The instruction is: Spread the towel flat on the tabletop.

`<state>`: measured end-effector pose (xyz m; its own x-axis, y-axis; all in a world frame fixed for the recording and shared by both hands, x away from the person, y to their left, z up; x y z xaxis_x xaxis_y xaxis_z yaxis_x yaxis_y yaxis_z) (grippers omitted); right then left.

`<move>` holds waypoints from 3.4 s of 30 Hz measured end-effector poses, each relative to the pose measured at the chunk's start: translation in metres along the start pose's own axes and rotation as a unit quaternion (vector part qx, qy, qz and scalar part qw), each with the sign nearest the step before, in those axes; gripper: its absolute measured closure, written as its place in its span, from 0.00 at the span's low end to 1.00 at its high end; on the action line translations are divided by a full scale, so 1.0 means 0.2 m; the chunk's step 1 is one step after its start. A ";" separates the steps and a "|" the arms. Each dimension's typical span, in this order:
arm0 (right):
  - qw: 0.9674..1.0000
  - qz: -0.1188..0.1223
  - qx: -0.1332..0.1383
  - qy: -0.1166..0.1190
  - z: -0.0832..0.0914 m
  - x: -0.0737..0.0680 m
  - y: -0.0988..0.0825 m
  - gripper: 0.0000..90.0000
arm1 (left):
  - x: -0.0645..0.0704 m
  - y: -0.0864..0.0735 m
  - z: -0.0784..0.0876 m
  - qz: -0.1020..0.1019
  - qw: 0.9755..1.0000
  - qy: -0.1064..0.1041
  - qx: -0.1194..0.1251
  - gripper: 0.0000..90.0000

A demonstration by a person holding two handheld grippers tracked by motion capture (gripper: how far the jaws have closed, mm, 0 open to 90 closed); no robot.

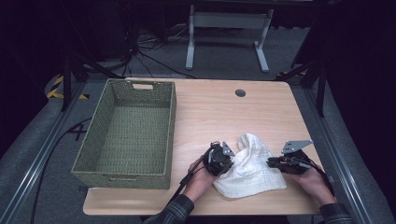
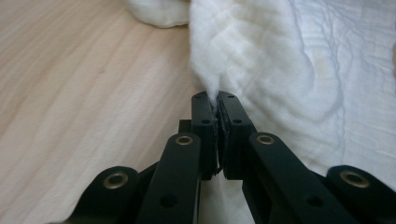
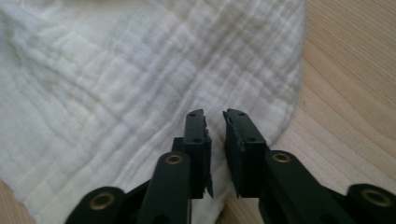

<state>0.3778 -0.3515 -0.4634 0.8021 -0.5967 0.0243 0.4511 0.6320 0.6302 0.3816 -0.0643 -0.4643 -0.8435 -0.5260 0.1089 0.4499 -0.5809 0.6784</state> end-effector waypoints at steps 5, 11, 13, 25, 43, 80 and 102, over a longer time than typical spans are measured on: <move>1.000 -0.005 -0.003 0.002 0.01 0.01 -0.01 0.98 | -0.07 -0.02 0.11 0.040 0.998 0.033 0.020 0.97; 1.000 -0.006 -0.012 0.000 0.02 -0.01 -0.02 0.99 | -0.06 -0.07 0.17 0.053 0.998 0.041 0.001 0.97; 1.000 -0.006 -0.012 -0.001 0.03 -0.01 -0.02 0.99 | -0.03 -0.08 0.15 0.050 0.998 0.035 -0.002 0.96; 0.998 -0.022 0.064 0.004 0.06 0.11 0.14 0.70 | -0.12 0.03 0.11 0.047 0.999 0.013 0.021 0.63; 0.996 0.005 0.074 0.041 -0.09 0.16 0.31 0.98 | -0.19 0.09 -0.03 0.041 0.999 -0.030 0.020 0.98; 0.999 0.044 -0.008 0.022 -0.01 -0.16 0.04 0.93 | 0.24 -0.07 -0.04 -0.075 0.996 -0.054 -0.001 0.98; 0.994 0.062 0.050 0.071 -0.22 -0.28 0.47 0.71 | 0.06 -0.13 0.22 -0.010 0.999 0.000 0.046 0.64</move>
<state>0.3924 -0.2355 -0.4395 0.8996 -0.4367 0.0020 0.3095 0.6407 0.7027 0.3461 -0.0280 -0.4494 -0.8519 -0.5151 0.0949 0.4040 -0.5310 0.7448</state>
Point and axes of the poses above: each handheld gripper's, and its own axes: z roughly backward along the jaws, y roughly out of its top, x roughly to its right, the point moved 2 cm from there along -z, roughly forward along the jaws, and after that the axes turned 2 degrees about z, right-handed, at the moved point
